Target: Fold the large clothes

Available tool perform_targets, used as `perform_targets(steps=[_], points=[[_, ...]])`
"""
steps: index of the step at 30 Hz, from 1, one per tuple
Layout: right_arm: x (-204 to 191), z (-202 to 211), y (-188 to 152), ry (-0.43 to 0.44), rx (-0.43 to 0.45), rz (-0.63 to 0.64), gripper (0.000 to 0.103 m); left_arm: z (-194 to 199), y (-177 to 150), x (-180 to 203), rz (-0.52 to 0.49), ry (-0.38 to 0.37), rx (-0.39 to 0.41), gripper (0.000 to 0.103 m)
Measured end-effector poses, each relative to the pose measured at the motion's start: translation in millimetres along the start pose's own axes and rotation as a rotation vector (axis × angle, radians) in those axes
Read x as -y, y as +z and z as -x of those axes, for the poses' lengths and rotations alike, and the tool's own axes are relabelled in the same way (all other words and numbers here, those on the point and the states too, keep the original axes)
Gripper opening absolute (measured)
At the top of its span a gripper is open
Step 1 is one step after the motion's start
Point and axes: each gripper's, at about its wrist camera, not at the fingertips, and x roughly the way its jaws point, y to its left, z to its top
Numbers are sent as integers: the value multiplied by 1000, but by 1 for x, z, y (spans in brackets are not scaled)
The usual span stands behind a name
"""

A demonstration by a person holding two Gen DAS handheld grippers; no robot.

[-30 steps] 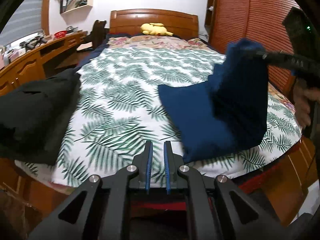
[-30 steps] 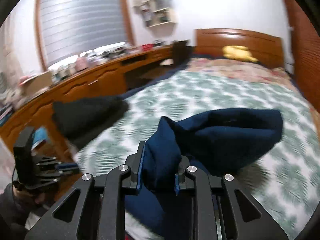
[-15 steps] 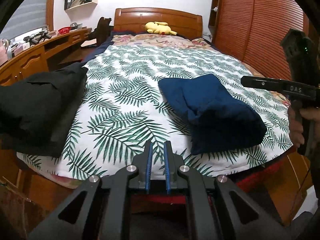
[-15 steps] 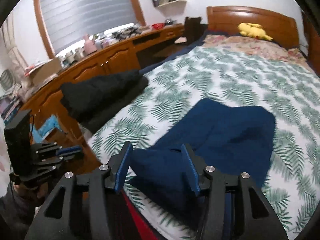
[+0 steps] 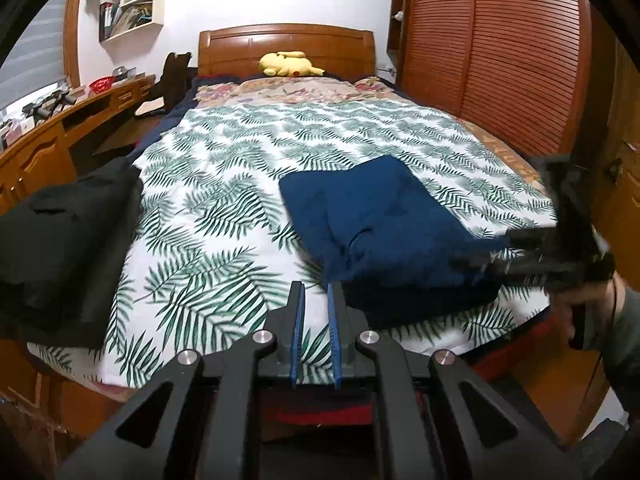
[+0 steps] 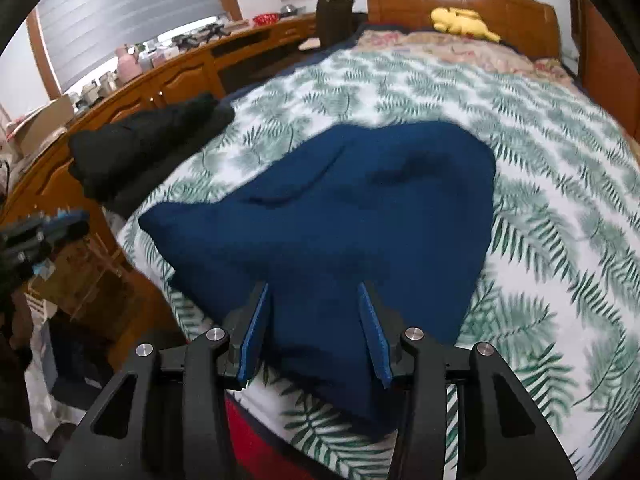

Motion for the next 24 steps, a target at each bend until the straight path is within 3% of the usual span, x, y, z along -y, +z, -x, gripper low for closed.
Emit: perform_targets(steps=[6,13,24], points=[[-8,-8,-15,-21,-12,63,45,-14,13,15,-19,-32,-1,9],[-4,-7,-20,-16,10,51,45,-41,16,31,-29,-61,-41,9],[7,9,-10,5,52,50,45,-45,0,25,-9,-30,-80,9]])
